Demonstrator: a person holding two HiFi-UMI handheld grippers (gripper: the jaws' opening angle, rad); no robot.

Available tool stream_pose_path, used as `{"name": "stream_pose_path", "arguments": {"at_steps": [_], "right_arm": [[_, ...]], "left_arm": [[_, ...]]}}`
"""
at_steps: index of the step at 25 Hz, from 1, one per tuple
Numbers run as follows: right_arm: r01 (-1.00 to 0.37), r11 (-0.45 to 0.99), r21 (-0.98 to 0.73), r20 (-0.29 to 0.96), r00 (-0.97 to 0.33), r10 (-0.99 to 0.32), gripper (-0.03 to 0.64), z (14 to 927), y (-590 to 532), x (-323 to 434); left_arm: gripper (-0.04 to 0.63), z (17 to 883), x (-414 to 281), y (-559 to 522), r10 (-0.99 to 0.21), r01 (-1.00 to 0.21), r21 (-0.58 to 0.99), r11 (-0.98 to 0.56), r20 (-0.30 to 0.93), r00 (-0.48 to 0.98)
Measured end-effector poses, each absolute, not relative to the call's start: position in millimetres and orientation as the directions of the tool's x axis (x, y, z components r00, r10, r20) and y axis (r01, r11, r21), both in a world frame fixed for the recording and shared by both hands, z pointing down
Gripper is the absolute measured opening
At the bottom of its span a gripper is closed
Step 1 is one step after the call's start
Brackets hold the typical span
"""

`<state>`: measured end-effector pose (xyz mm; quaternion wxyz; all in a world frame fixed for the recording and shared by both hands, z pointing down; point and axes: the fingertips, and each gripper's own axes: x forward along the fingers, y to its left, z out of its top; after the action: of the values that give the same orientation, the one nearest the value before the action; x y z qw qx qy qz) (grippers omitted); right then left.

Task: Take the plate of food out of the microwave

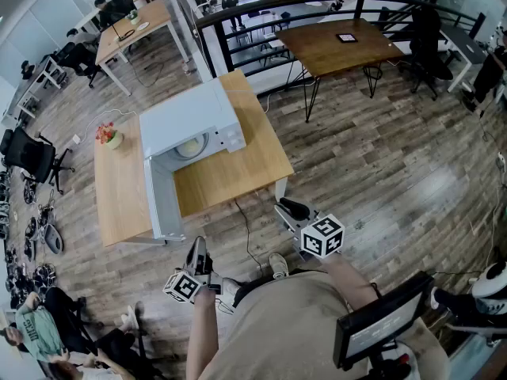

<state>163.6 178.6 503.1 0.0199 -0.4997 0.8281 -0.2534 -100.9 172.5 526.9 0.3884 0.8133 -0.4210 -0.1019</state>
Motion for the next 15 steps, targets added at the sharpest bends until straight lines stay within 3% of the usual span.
{"name": "stream_pose_path", "arguments": {"at_steps": [15], "right_arm": [[-0.802,0.414,-0.431,0.213,-0.536,-0.817,0.103,500.1,170.4,153.7]], "left_arm": [[0.005,526.6,-94.8,163.8,-0.755,-0.612,0.710,-0.349,0.174,0.632]]}}
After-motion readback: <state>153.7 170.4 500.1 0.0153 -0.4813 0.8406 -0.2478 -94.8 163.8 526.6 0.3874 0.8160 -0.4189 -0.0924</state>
